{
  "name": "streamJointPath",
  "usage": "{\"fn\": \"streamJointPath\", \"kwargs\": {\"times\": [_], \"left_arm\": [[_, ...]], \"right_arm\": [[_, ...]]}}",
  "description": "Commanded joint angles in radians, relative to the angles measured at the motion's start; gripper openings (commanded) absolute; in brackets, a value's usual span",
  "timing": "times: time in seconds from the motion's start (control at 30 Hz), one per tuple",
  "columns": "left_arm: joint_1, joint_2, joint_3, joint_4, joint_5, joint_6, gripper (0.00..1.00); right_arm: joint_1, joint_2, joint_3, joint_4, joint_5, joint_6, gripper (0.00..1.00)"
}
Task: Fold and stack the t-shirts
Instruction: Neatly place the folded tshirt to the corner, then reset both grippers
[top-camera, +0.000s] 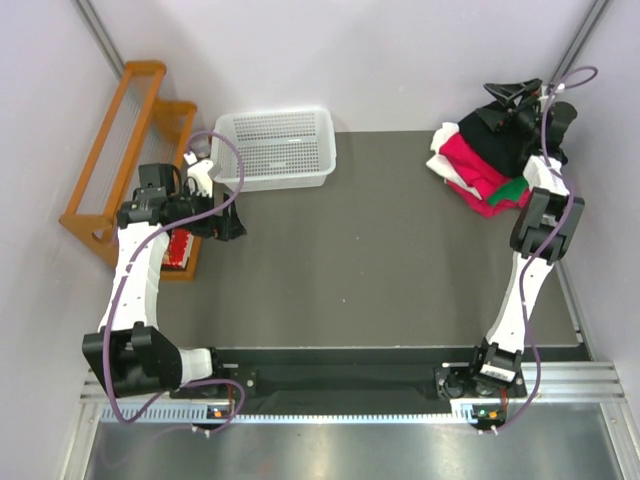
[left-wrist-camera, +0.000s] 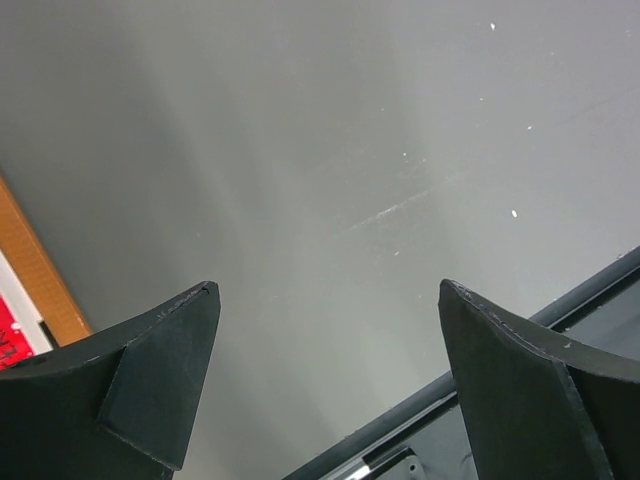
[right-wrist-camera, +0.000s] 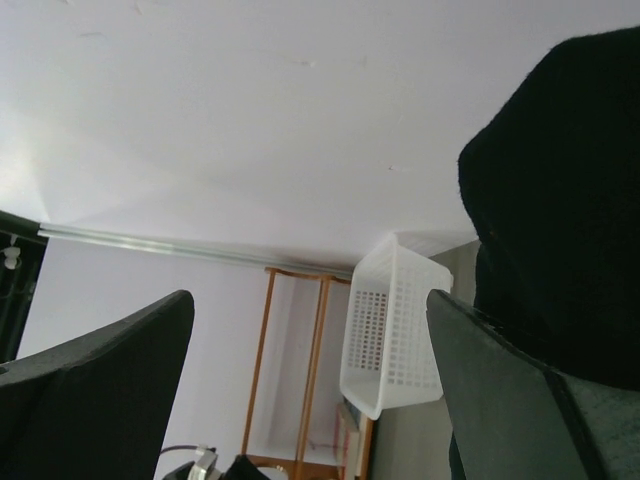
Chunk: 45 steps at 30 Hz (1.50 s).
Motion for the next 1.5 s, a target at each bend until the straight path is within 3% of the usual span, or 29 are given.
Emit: {"fn": "streamJointPath", "kwargs": {"times": [0.0, 0.17, 0.27, 0.3, 0.37, 0.4, 0.43, 0.53, 0.67, 0.7, 0.83, 1.0, 1.17, 1.47], "left_arm": [[0.005, -0.031, -0.020, -0.001, -0.015, 0.029, 0.95], [0.005, -0.028, -0.034, 0.016, -0.022, 0.018, 0.95], [0.005, -0.028, -0.011, 0.042, -0.019, -0.009, 0.95], [0.005, -0.028, -0.003, 0.055, -0.017, -0.025, 0.96], [0.005, -0.028, 0.034, 0.103, -0.017, -0.075, 0.96], [0.005, -0.028, 0.044, 0.124, -0.031, -0.094, 0.96], [0.006, -0.032, 0.057, 0.167, -0.038, -0.113, 0.96], [0.003, -0.044, 0.061, 0.242, -0.058, -0.182, 0.97], [0.003, -0.060, 0.051, 0.281, -0.091, -0.216, 0.99], [0.005, -0.061, 0.046, 0.286, -0.100, -0.221, 0.99], [0.005, -0.092, 0.002, 0.304, -0.126, -0.220, 0.99], [0.006, -0.124, -0.058, 0.362, -0.187, -0.221, 0.99], [0.005, -0.087, -0.141, 0.402, -0.118, -0.220, 0.99], [0.005, -0.031, -0.146, 0.393, -0.095, -0.232, 0.99]], "right_arm": [[-0.033, 0.038, -0.054, -0.078, 0.023, -0.139, 1.00], [-0.034, 0.000, -0.200, -0.040, 0.015, -0.162, 1.00], [-0.007, -0.153, -0.243, -0.038, 0.005, -0.197, 1.00], [0.006, -0.198, -0.238, -0.084, 0.009, -0.296, 1.00], [0.056, -0.352, -0.191, -0.333, 0.032, -0.448, 1.00], [0.078, -0.411, -0.156, -0.427, 0.084, -0.619, 1.00], [0.128, -0.468, -0.142, -0.609, 0.116, -0.701, 1.00], [0.257, -0.704, -0.141, -0.872, 0.328, -0.984, 1.00], [0.458, -1.013, -0.333, -0.979, 0.529, -1.137, 1.00], [0.502, -1.058, -0.447, -0.985, 0.605, -1.168, 1.00], [0.712, -1.223, -0.709, -1.020, 0.722, -1.211, 1.00], [0.790, -1.361, -0.974, -1.043, 0.914, -1.220, 1.00], [0.788, -1.456, -1.062, -1.046, 1.011, -1.225, 1.00], [0.790, -1.436, -1.005, -1.072, 1.029, -1.250, 0.99]]}}
